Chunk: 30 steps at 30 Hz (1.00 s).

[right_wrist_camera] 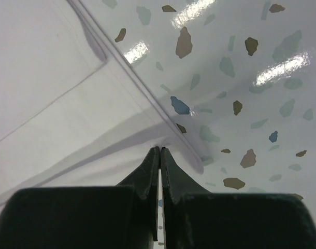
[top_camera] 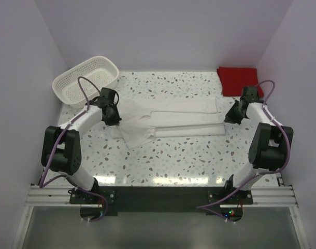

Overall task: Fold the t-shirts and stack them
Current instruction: Fold the tshirt

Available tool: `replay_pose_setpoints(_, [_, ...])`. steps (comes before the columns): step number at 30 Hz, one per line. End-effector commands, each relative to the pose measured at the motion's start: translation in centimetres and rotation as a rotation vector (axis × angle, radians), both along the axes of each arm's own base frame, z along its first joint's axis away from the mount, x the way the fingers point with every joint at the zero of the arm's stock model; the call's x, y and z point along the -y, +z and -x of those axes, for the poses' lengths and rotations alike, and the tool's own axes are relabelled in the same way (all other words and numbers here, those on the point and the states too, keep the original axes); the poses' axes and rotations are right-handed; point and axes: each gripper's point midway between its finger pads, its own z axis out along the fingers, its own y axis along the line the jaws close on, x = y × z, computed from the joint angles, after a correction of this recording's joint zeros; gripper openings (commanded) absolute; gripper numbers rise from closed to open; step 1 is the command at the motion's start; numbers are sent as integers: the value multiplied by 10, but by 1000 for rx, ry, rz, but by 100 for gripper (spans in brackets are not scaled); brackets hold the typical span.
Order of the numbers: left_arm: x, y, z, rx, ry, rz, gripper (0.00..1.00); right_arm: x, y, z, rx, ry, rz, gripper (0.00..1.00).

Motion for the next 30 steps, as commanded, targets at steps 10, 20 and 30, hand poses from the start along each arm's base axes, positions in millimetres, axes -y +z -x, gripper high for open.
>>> replay_pose_setpoints(10, [-9, -17, -25, 37, 7, -49, 0, -2, -18, -31, 21, 50, 17, 0])
replay_pose_setpoints(20, [-15, 13, -22, 109, 3, -70, 47, -17, 20, -36, 75, 150, 85, 47])
replay_pose_setpoints(30, [27, 33, 55, 135, -100, -88, 75, -96, 57, 20, 173, 384, 148, 74])
